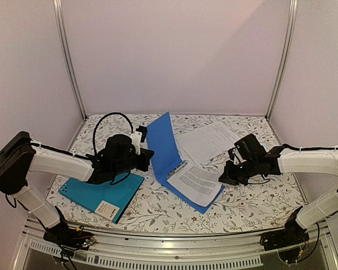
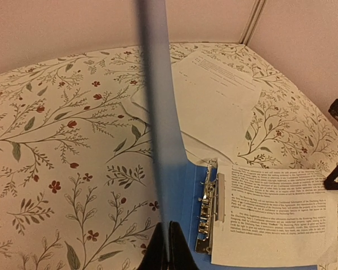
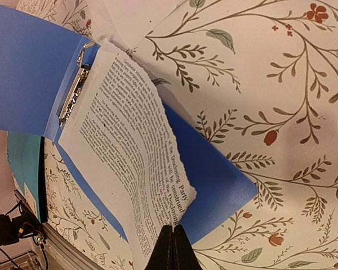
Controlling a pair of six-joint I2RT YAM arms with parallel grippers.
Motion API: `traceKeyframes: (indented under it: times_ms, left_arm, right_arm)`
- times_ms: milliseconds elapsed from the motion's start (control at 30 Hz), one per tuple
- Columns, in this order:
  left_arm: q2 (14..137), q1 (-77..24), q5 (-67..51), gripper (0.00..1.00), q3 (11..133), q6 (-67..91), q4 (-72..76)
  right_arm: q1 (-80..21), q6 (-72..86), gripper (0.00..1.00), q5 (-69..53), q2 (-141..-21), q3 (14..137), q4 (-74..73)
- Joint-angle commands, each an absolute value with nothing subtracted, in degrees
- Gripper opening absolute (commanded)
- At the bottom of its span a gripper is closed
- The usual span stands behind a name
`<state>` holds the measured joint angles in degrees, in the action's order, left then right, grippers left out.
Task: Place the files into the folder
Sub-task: Insert the spring clip onto the folder.
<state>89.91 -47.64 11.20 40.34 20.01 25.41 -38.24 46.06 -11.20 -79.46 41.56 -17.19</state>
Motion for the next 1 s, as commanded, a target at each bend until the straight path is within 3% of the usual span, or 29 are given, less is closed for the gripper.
traceKeyframes:
  times_ms: [0,967]
  left_arm:
    - [89.87,-48.76,10.86,0.0,39.81,18.83,24.79]
    - [90.04,-49.31,10.99,0.0,40.52,18.07,24.35]
  right_arm:
    - [-38.5,45.23,0.02,-11.43,-81.23,42.43,-15.66]
    - [-38.7,43.53,0.06,-13.68,-83.89,43.15,-14.85]
